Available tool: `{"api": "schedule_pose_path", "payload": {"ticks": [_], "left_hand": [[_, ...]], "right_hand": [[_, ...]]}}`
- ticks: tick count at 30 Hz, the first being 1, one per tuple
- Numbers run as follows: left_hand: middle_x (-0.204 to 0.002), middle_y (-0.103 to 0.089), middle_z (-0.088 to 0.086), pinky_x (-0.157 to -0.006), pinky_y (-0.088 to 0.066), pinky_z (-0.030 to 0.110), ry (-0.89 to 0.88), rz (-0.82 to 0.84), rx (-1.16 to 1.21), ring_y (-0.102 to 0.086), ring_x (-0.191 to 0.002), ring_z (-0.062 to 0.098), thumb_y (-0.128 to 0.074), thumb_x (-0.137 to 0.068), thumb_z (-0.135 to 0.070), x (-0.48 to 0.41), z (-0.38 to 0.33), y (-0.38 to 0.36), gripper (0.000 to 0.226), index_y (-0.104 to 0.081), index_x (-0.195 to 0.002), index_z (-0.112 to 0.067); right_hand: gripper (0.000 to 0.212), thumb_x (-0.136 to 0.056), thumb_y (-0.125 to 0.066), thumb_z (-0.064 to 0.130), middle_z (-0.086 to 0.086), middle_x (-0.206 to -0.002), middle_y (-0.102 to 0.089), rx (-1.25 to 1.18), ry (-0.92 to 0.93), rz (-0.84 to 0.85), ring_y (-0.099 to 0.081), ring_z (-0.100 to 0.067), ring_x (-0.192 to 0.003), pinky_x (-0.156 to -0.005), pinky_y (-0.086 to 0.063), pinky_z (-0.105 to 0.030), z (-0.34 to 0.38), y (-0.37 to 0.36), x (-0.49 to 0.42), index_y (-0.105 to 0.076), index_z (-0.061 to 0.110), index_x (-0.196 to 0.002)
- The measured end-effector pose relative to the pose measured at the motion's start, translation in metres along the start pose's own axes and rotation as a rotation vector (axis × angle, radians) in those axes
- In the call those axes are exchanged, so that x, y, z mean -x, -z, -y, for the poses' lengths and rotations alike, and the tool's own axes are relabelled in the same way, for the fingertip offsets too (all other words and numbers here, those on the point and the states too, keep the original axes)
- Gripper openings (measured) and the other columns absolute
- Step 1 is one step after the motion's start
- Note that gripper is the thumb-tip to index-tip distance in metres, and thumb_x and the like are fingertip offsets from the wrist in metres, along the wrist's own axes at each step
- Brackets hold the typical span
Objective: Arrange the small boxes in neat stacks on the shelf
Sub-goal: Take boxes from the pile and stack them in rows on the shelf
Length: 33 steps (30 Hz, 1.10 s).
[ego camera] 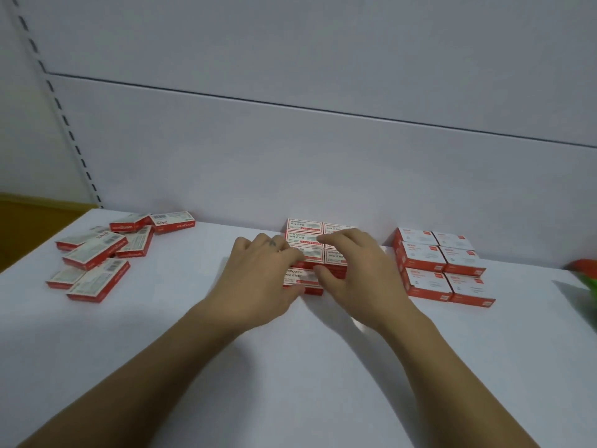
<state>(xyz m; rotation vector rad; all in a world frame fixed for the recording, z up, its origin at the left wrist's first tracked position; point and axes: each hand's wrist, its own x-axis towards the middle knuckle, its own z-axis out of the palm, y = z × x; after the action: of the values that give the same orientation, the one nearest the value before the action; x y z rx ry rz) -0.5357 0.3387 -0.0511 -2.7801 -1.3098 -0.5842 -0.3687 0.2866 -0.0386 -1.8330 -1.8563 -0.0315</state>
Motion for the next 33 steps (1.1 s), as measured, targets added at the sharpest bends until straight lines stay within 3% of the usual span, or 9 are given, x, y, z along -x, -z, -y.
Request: {"api": "schedule_pose_path", "payload": {"ticks": [3,9,15,22,26,33], "left_hand": [[-0.128,-0.052,-0.010,-0.097,-0.028,0.034,0.051,-0.047,-0.006,-0.042,-0.120,0.014,-0.053,-0.088,-0.052,0.001,0.013,0.019,0.043,-0.050,-0.128,-0.036],[-0.135,-0.049,-0.009,-0.104,-0.027,0.036,0.256,-0.046,-0.066,-0.039,-0.126,0.015,-0.052,-0.089,-0.053,0.030,0.057,0.048,0.044,-0.049,-0.129,-0.037],[-0.149,-0.036,-0.004,-0.112,-0.026,0.043,0.585,0.061,-0.249,-0.031,-0.138,0.020,-0.043,-0.089,-0.061,0.078,0.101,0.064,0.059,-0.036,-0.141,-0.034],[-0.144,-0.043,-0.001,-0.106,-0.038,0.042,0.911,0.129,-0.236,-0.042,-0.130,0.020,-0.039,-0.084,-0.070,0.126,0.127,0.061,0.070,-0.034,-0.139,-0.027],[-0.145,-0.043,-0.001,-0.105,-0.037,0.042,0.965,0.143,-0.227,-0.042,-0.130,0.020,-0.037,-0.083,-0.074,0.126,0.133,0.052,0.075,-0.036,-0.139,-0.025],[-0.126,-0.055,0.001,-0.095,-0.044,0.037,0.997,0.072,-0.223,-0.052,-0.116,0.019,-0.046,-0.084,-0.066,0.113,0.135,0.049,0.064,-0.043,-0.129,-0.020]], "right_hand": [[0.059,-0.084,-0.066,0.039,0.001,-0.142,-0.045,0.066,0.096,0.119,-0.037,-0.018,-0.131,-0.110,-0.030,-0.032,0.015,-0.001,-0.009,-0.047,0.025,-0.138],[0.067,-0.086,-0.059,0.047,0.004,-0.152,-0.030,0.116,0.241,0.209,-0.023,-0.016,-0.140,-0.112,-0.016,-0.030,0.059,-0.008,-0.032,-0.032,0.030,-0.145],[0.068,-0.088,-0.057,0.049,0.002,-0.154,-0.027,0.088,0.333,0.280,-0.022,-0.018,-0.140,-0.113,-0.016,-0.034,0.107,-0.034,-0.047,-0.029,0.029,-0.147],[0.067,-0.089,-0.055,0.048,0.002,-0.154,-0.029,0.029,0.430,0.374,-0.026,-0.020,-0.139,-0.115,-0.022,-0.036,0.150,-0.064,-0.050,-0.028,0.028,-0.147],[0.067,-0.090,-0.054,0.049,0.005,-0.155,-0.028,0.011,0.441,0.408,-0.025,-0.019,-0.141,-0.117,-0.022,-0.038,0.161,-0.069,-0.047,-0.026,0.029,-0.148],[0.063,-0.091,-0.054,0.045,0.007,-0.154,-0.030,-0.032,0.443,0.411,-0.027,-0.017,-0.139,-0.115,-0.022,-0.035,0.163,-0.066,-0.045,-0.028,0.030,-0.147]]}}
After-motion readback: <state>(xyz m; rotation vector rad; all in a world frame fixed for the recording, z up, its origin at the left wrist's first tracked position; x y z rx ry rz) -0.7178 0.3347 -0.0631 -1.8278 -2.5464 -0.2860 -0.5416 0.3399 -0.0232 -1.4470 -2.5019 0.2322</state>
